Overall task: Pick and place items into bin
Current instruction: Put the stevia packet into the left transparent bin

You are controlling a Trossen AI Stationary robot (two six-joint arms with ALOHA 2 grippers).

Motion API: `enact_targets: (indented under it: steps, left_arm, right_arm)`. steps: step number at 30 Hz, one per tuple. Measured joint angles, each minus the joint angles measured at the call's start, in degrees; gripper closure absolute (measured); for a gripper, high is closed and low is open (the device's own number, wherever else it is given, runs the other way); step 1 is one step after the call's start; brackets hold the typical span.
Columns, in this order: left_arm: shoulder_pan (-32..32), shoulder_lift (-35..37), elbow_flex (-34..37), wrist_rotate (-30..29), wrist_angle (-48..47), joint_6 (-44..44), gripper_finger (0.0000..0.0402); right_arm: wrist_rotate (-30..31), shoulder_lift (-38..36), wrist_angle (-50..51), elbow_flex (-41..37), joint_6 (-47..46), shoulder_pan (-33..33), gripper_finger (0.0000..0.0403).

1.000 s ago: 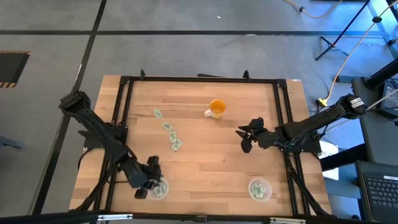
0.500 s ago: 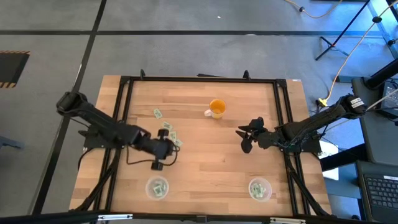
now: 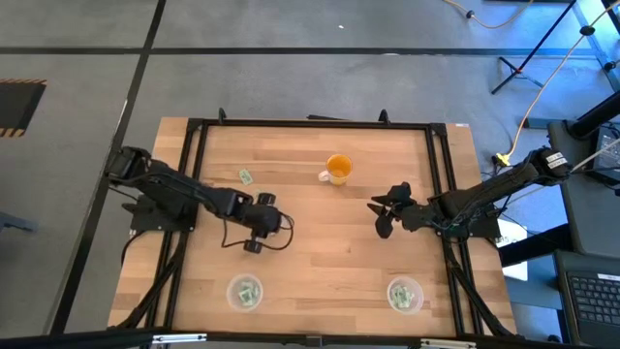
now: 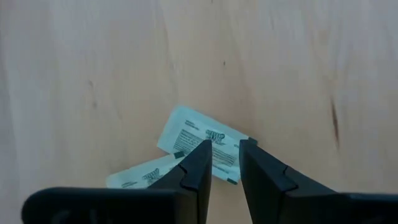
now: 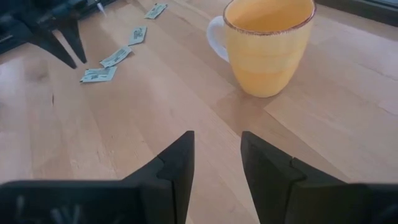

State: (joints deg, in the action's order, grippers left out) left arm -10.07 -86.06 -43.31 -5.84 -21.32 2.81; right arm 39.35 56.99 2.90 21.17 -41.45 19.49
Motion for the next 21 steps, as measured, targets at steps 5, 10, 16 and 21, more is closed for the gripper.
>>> enact_targets:
  steps: [5, 10, 16, 21]
  left_arm:
    - [2.79, -3.37, 0.0, 3.64, 2.09, -0.52, 0.0337]
    - [4.15, -5.85, 0.02, 4.48, 2.68, -1.31, 0.0348]
    - [4.25, -8.26, -0.26, 4.5, 3.46, -2.65, 0.0356]
    - [4.16, -8.56, -0.22, 4.98, 3.49, -2.97, 0.0369]
  right_arm:
    - [-0.01, 0.0, 0.08, 0.0, 0.0, 0.0, 0.0268]
    - [-0.02, 0.0, 0.53, 0.0, -0.02, 0.0, 0.0268]
    - [-0.02, 0.0, 1.82, 0.02, -0.26, 0.0, 0.0268]
    - [-0.02, 0.0, 1.88, 0.02, -0.26, 0.0, 0.0268]
